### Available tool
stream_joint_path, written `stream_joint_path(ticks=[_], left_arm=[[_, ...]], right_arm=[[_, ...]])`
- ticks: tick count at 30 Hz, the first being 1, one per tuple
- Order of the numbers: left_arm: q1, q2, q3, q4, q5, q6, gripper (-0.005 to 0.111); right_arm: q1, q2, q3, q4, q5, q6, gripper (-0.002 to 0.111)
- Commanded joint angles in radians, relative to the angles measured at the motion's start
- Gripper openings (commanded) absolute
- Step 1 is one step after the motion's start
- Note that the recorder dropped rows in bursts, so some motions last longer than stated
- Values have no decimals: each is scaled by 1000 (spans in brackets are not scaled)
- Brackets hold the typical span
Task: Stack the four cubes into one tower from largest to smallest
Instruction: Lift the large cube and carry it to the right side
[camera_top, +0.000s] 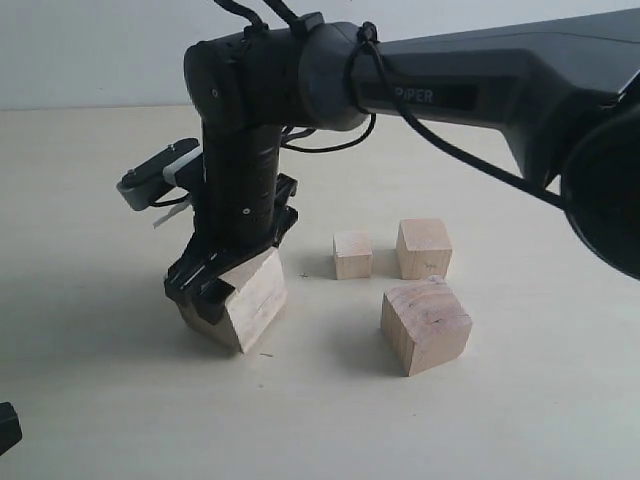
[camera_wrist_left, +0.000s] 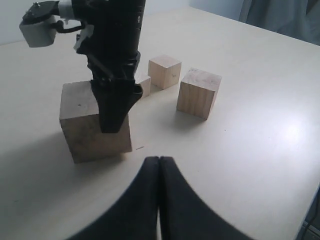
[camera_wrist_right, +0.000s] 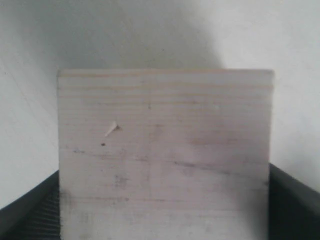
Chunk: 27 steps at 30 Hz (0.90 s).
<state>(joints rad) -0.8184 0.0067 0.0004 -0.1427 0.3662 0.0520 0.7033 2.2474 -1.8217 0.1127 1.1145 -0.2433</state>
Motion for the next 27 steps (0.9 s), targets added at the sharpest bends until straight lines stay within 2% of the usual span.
stream_joint_path(ticks=[1, 8, 12, 20, 24, 27], left_arm=[[2, -7, 0, -12, -6, 0, 0], [2, -7, 0, -12, -6, 0, 0], [2, -7, 0, -12, -6, 0, 0], [2, -7, 0, -12, -6, 0, 0], [2, -7, 0, -12, -6, 0, 0], [2, -7, 0, -12, -6, 0, 0]], right_arm=[[-1, -100, -12, -63, 14, -22, 0], [-43, -246, 6, -104, 61, 20, 0], [-114, -345, 82, -104, 49, 82, 0], [-302, -621, 518, -126, -144, 303, 0], [-356, -744, 725, -179, -212, 452, 0], [-363, -801, 871, -282, -251, 654, 0]])
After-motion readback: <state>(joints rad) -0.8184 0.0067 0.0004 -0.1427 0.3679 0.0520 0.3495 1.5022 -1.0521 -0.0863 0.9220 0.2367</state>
